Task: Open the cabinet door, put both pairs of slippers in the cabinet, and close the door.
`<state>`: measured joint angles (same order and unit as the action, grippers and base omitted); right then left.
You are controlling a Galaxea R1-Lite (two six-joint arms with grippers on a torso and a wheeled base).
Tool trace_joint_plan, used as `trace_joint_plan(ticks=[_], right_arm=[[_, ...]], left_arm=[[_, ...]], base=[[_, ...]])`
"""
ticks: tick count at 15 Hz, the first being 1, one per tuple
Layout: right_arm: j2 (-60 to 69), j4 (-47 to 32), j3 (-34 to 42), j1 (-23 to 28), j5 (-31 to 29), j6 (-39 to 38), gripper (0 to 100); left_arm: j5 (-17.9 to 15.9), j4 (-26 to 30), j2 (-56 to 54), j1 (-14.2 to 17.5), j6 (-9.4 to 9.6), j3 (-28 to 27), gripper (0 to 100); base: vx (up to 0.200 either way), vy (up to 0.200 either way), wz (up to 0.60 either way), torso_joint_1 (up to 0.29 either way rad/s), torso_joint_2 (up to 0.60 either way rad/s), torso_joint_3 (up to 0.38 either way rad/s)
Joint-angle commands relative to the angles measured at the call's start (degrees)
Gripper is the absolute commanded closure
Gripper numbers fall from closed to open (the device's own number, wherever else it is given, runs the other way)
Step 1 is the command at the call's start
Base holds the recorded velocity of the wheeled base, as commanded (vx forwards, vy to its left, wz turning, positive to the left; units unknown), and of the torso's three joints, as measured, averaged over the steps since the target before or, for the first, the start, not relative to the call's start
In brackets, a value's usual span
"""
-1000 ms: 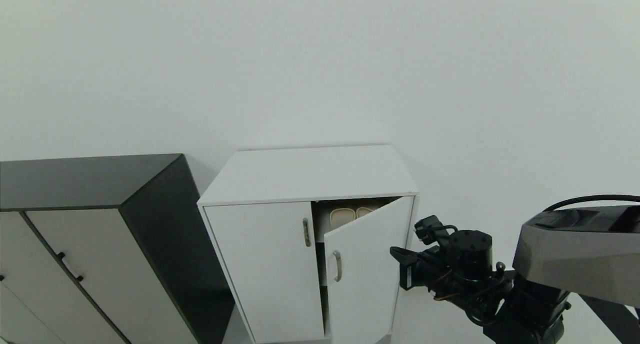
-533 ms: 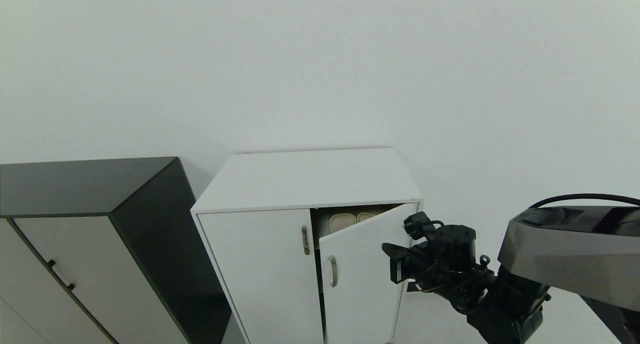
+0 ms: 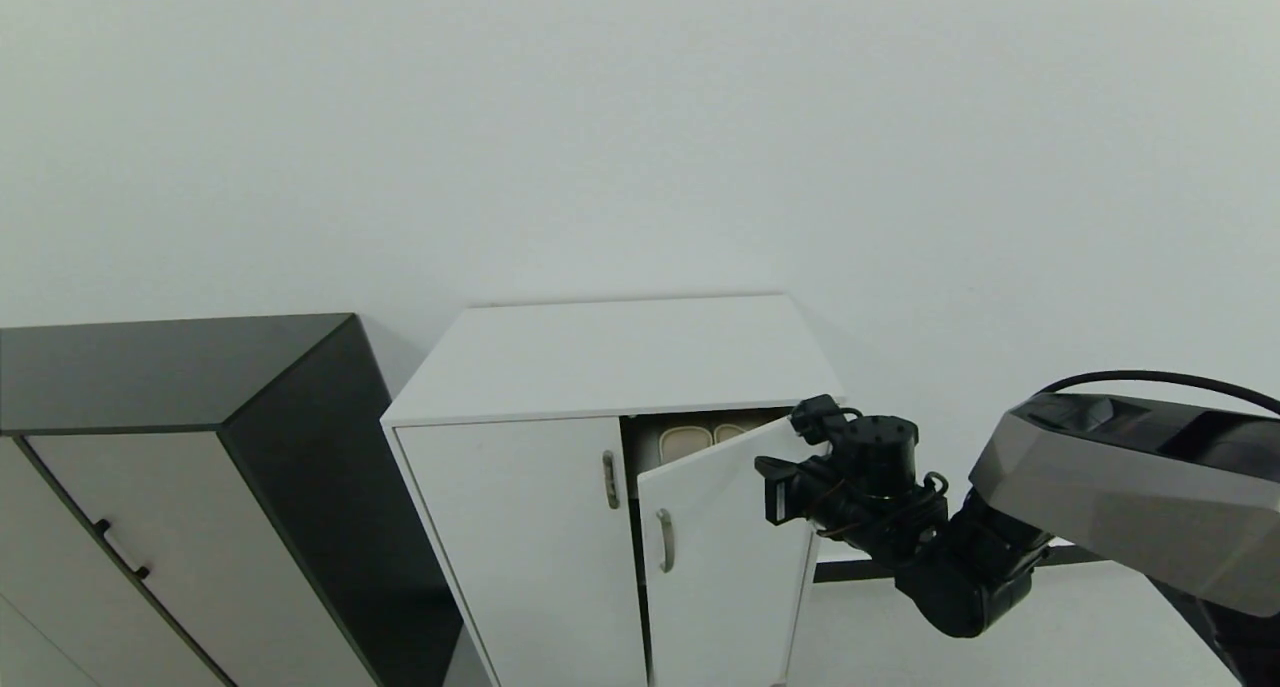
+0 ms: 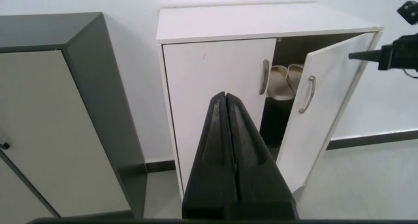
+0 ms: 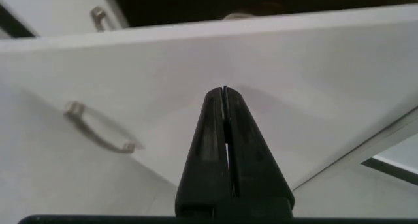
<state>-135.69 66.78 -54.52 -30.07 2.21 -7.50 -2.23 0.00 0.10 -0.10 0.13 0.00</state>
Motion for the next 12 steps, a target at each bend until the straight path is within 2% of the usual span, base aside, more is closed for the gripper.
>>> trace_joint_plan(ticks=[1, 12], right_arm=[[-1.4, -0.4, -2.2, 0.9, 0.0, -0.1, 100], [-4.5, -5.5, -8.8, 4.1, 0.0, -0.1, 100]], left_arm=[[0.0, 0.0, 0.0, 0.0, 0.04, 0.0, 100], [0.0, 0.0, 0.0, 0.0, 0.04, 0.0, 100]], base=[[0.000, 0.000, 0.00, 0.000, 0.00, 0.000], [0.000, 0.000, 0.00, 0.000, 0.00, 0.000]])
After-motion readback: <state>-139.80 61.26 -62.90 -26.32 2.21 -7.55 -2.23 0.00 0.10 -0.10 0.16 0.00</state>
